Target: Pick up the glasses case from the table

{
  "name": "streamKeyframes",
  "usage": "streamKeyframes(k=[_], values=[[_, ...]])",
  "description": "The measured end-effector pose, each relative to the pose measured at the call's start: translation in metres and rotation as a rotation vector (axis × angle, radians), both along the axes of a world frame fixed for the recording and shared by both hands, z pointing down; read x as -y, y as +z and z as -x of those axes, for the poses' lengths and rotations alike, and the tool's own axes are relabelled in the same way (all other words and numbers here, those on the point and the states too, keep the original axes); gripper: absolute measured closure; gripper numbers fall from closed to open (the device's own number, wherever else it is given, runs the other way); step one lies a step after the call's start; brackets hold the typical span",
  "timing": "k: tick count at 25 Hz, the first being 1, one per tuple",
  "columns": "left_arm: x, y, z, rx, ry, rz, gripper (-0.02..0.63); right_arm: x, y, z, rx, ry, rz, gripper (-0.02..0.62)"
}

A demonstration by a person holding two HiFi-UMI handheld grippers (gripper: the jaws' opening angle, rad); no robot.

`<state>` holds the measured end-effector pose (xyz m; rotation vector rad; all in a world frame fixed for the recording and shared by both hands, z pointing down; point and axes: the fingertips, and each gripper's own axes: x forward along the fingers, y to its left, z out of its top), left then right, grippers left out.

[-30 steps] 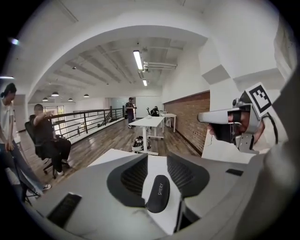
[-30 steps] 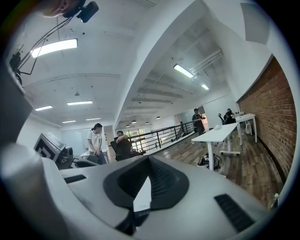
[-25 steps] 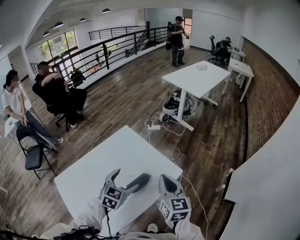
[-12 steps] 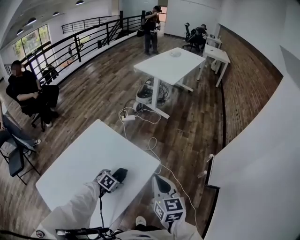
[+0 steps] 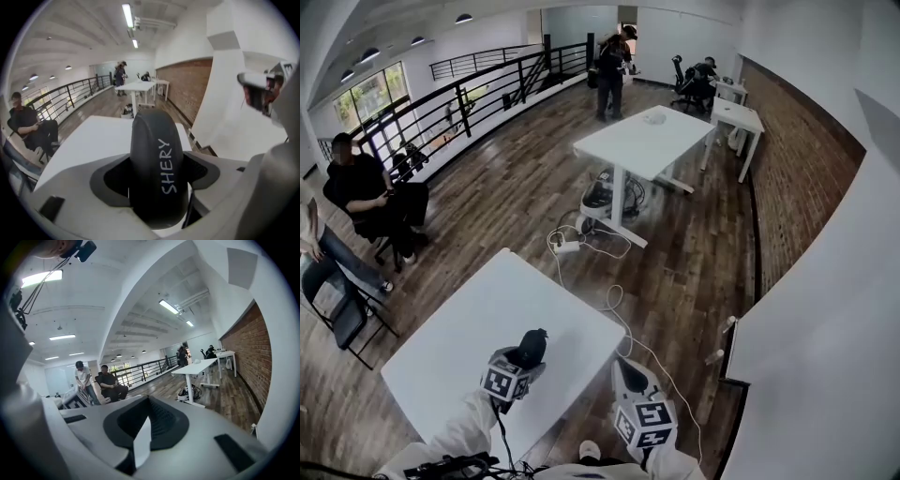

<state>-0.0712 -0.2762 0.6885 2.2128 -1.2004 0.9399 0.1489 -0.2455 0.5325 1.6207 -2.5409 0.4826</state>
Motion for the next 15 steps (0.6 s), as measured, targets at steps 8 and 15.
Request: streamKeyframes(k=[8,15], values=[[-0.049,-0.182,0.040,-0.142,-0.211,-0.368,0.262,-0.005,-0.017,0.070,0.057,-0.167,-0.042,0.591],[-0.081,-0.206,0.064,-0.121,-0.284,-0.448,0.261,-0.019,-0.038,0.100,0.064,-0.237,-0.077,0.590]])
